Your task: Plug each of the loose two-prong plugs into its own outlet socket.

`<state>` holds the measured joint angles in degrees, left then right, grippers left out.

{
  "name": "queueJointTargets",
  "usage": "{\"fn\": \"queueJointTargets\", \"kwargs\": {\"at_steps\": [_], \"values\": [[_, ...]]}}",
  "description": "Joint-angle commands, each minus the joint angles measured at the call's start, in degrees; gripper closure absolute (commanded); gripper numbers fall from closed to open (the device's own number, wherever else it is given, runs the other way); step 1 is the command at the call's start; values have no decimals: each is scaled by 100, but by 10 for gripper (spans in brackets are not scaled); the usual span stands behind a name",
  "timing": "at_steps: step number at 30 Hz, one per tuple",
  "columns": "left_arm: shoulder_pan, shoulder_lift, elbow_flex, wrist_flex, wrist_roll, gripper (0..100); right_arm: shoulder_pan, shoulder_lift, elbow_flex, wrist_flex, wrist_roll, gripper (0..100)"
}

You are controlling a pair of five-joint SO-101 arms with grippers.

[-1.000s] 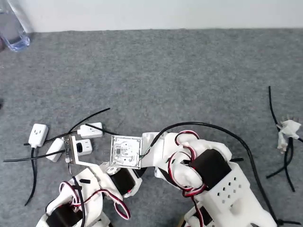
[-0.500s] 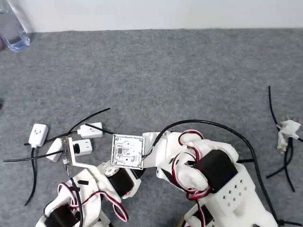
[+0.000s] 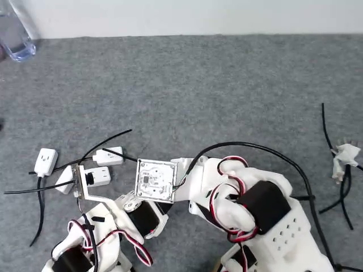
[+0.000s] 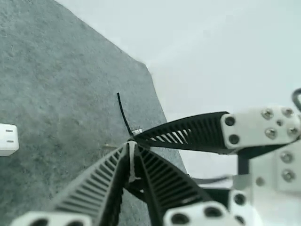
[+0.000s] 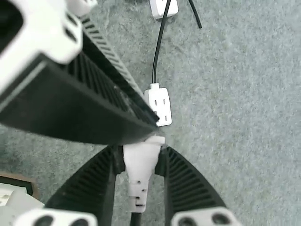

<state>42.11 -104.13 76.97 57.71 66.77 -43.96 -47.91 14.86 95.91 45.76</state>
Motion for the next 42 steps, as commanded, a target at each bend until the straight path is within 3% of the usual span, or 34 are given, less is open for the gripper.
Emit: {"fn": "queueJointTargets", "kwargs": {"at_steps": [1,17,27,31,38,42], "values": [[0,-26,189,79,-53,987,-259,-101,-897,-22,-97,991],[0,-26,189,79,-53,987,-215,-92,-862,-22,-97,991],[-105,-26,136,88,-53,987,1279,-84,229,-470,536,991],[-914,-26,-92,79,-185,987,1657,-48,281,-541,782,991],[-3446,-26,-268,176,-844,987,1842,1086,246,-611,1169,991],[-4334,-26,-242,598,-1187,987,1798,1692,88,-787,1363,991]]}}
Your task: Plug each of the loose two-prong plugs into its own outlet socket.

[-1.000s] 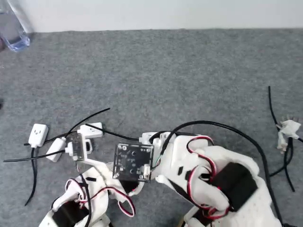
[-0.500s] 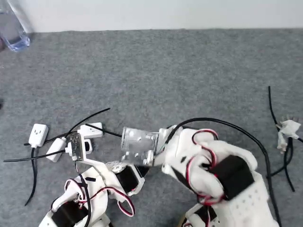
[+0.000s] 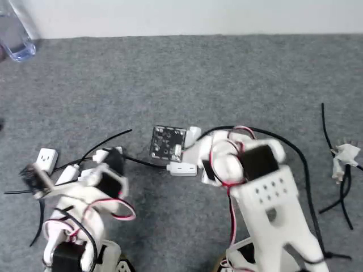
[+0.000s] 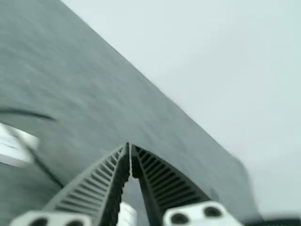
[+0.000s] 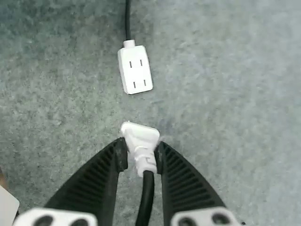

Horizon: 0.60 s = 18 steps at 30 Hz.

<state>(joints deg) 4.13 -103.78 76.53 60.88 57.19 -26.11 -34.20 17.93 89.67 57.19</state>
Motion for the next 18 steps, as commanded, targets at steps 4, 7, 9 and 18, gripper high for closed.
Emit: {"fn": "queueJointTargets", "kwargs": {"at_steps": [4,7,9,18], "values": [[-624,-62,-101,844,-396,987,-171,971,-255,-251,642,991],[-642,-62,233,1020,-554,987,-154,1490,-255,-602,818,991],[-800,-62,549,993,-721,987,-145,1789,-255,-769,1011,991],[-1829,-62,1446,985,-2514,987,-145,2826,-607,-1288,1969,991]]}}
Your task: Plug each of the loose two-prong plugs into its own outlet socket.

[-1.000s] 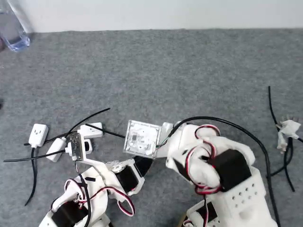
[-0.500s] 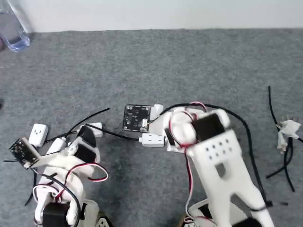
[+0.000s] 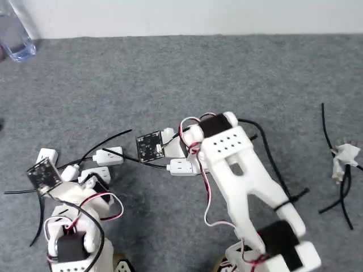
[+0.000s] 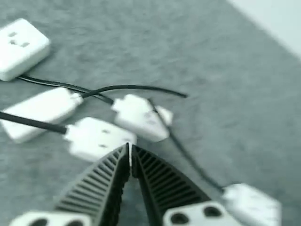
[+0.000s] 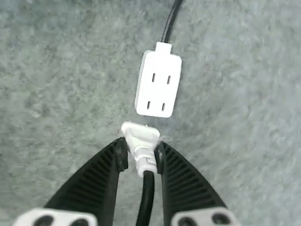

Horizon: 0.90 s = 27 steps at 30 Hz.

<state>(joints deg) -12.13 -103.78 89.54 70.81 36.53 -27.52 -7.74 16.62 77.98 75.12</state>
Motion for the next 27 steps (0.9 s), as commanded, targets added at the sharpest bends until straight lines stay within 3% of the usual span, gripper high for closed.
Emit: {"fn": "queueJointTargets", "kwargs": {"at_steps": [1,4,27], "values": [[-246,-62,259,-9,-607,987,-4,303,-571,-119,185,991],[-299,-62,549,-9,-870,987,-31,523,-765,-119,185,991],[-290,-62,637,-9,-888,987,48,1077,-897,-251,457,991]]}}
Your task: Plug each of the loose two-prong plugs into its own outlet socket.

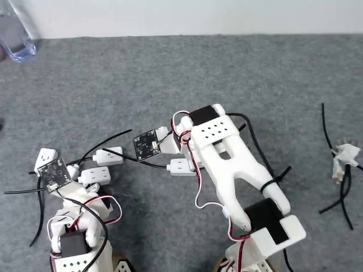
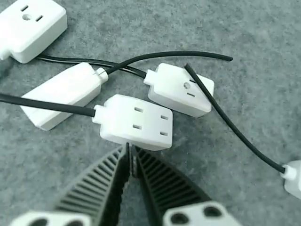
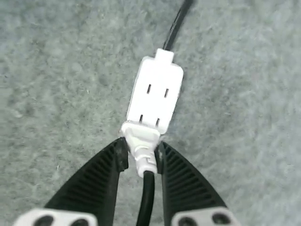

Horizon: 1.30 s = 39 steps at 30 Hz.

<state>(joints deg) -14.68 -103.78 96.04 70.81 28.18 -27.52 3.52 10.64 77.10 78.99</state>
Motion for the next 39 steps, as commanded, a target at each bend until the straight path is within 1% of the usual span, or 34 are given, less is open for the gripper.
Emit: {"fn": "queueJointTargets", "kwargs": {"at_steps": [1,10,24,39], "values": [[-35,-62,-13,-9,-53,987,48,-48,-299,-242,70,991],[-35,-62,-13,9,-53,987,48,4,-308,-514,114,991],[-35,-62,-13,18,-53,987,57,22,-255,-286,62,991],[-35,-62,-13,18,-53,987,92,989,-273,-347,62,990]]}}
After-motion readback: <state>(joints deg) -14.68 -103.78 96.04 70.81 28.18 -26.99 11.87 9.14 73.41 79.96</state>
